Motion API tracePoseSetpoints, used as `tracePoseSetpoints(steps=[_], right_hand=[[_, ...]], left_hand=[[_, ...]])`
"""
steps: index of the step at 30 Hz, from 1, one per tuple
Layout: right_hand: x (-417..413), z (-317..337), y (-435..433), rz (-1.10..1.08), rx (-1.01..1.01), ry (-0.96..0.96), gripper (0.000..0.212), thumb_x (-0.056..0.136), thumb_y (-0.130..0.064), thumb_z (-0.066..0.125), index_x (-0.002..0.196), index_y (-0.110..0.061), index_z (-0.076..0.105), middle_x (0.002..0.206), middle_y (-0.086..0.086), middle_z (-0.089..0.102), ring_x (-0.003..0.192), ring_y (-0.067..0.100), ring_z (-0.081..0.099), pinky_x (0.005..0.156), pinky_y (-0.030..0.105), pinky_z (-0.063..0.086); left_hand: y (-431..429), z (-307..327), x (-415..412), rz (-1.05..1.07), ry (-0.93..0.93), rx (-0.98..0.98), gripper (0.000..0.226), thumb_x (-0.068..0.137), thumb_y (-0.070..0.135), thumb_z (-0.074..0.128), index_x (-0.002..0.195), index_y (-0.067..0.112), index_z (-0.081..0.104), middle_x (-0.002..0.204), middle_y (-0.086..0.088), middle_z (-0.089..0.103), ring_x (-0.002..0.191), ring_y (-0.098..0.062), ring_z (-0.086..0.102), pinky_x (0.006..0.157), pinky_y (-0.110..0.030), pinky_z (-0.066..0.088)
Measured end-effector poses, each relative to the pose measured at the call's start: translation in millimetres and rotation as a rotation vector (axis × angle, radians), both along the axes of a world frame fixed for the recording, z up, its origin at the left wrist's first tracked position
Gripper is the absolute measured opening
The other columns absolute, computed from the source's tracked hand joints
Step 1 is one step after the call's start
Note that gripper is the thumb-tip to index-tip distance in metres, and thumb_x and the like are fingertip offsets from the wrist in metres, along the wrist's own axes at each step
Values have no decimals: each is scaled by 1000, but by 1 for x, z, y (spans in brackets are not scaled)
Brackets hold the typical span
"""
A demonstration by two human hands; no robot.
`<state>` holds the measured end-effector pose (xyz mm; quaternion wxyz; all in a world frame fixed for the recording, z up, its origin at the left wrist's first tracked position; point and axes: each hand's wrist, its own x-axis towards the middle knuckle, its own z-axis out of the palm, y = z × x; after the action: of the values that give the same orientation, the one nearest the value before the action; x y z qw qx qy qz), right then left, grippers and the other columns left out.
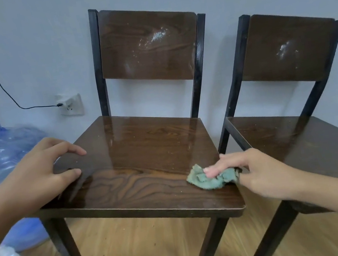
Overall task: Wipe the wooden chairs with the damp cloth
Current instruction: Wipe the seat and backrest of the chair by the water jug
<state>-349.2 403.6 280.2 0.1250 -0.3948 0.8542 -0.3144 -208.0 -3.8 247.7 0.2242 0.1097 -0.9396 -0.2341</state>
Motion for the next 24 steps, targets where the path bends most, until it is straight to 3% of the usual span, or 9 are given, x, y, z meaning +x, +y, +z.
tracePoseSetpoints(steps=[3,5,9,11,14,18,20,22,24], right_hand=[[34,0,18,69,22,-6,56,97,0,61,108,-53,73,125,-33,65,134,-20,36,113,11,30],[50,5,28,92,74,-33,55,95,2,63,107,-50,75,124,-33,66,136,-13,40,115,14,30],[63,35,27,110,-53,-127,37,90,-3,69,101,-37,81,111,-12,76,110,4,69,93,19,54],[35,47,5,-56,-236,1,32,88,-7,70,103,-33,81,106,-11,78,102,4,71,84,19,58],[-47,43,-46,-256,-319,157,36,89,2,70,109,-27,78,109,-4,75,102,12,72,82,21,60],[-124,25,-112,-383,-111,151,29,93,2,62,109,-18,78,120,8,69,106,21,62,73,17,49],[-125,16,-132,-363,58,107,23,95,-12,56,93,-15,79,102,6,71,95,20,61,74,23,46],[-117,11,-142,-366,81,77,36,97,-33,52,74,-15,73,78,-2,67,79,15,62,69,25,41],[-116,4,-139,-340,53,131,42,98,-40,56,71,-14,75,81,-4,72,74,9,61,71,24,43]], left_hand=[[2,5,4,-15,8,12,40,79,16,80,95,49,65,119,6,52,107,-13,47,94,-33,36],[-2,9,9,3,1,5,37,79,17,80,94,47,66,121,6,52,110,-14,47,95,-35,37],[-12,11,21,30,-24,29,36,79,21,79,96,50,66,119,8,52,108,-15,48,95,-37,39],[-14,12,23,29,-65,42,35,81,23,77,101,49,66,117,8,52,109,-16,49,97,-40,42],[-12,12,24,22,-97,38,29,82,23,76,97,46,67,118,8,51,112,-17,51,95,-38,43],[-6,8,22,4,-71,26,29,82,21,76,97,45,66,117,11,49,108,-12,50,93,-30,37],[-5,6,22,5,-59,33,29,83,20,76,99,43,67,119,11,48,108,-10,48,95,-28,33],[-7,6,22,10,-53,31,30,83,19,76,101,42,67,120,10,48,108,-9,47,94,-27,33],[-11,5,23,14,-62,11,30,83,20,76,101,42,67,121,9,47,108,-10,47,92,-28,35]])
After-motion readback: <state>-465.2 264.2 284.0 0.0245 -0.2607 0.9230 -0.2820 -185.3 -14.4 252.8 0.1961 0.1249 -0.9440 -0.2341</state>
